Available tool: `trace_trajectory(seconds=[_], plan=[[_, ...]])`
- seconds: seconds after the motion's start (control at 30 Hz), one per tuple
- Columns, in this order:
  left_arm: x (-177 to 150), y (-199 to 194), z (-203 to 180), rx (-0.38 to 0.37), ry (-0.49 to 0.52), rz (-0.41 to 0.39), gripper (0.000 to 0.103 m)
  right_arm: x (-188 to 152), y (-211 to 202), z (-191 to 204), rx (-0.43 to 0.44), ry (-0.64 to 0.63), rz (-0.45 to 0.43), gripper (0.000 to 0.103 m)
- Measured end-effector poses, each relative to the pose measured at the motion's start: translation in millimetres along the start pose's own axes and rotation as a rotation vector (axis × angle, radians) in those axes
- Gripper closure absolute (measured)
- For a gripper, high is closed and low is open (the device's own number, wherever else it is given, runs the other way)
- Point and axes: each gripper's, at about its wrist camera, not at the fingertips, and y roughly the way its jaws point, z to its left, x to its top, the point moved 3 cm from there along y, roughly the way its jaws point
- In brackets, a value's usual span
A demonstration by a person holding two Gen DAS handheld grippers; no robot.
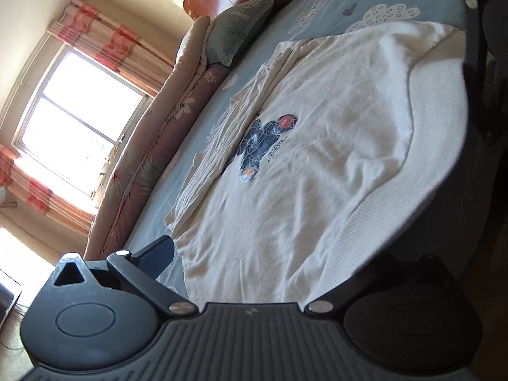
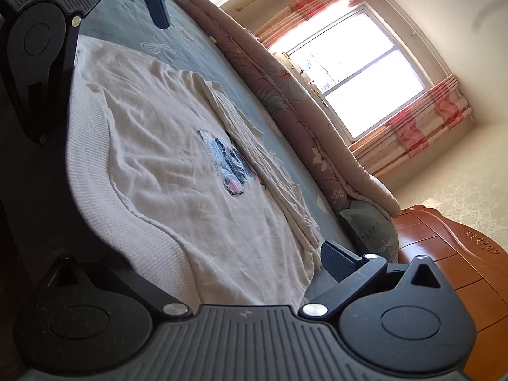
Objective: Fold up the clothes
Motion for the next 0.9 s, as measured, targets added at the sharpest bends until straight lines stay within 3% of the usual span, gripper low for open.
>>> trace_trajectory(seconds=[0.17,0.33,0.43,0.7,0.9], plan=[[-16,10,9,0.048,0.018,0.045,0.001,-11,8,-2,-0.042,-0.013,0.057,0.0],[-23,13,11,0.086,0.071,0.053,0.001,-14,6,-6,-0.047,0.007,0.04,0.0],[-27,16,20,0.098,0.029,0.07,0.0,-10,6,-6,-0.084,-0.006,0.035,0.0],[-20,8,40,0.192,-0.053,0.009,0.0,-5,2,-16,-0.213,-0.028,0.018,0.0],[-21,19,43,0.15,-0.053,0.029,0.0,-3,8,-17,-0.225,-0.057,0.027,0.0]])
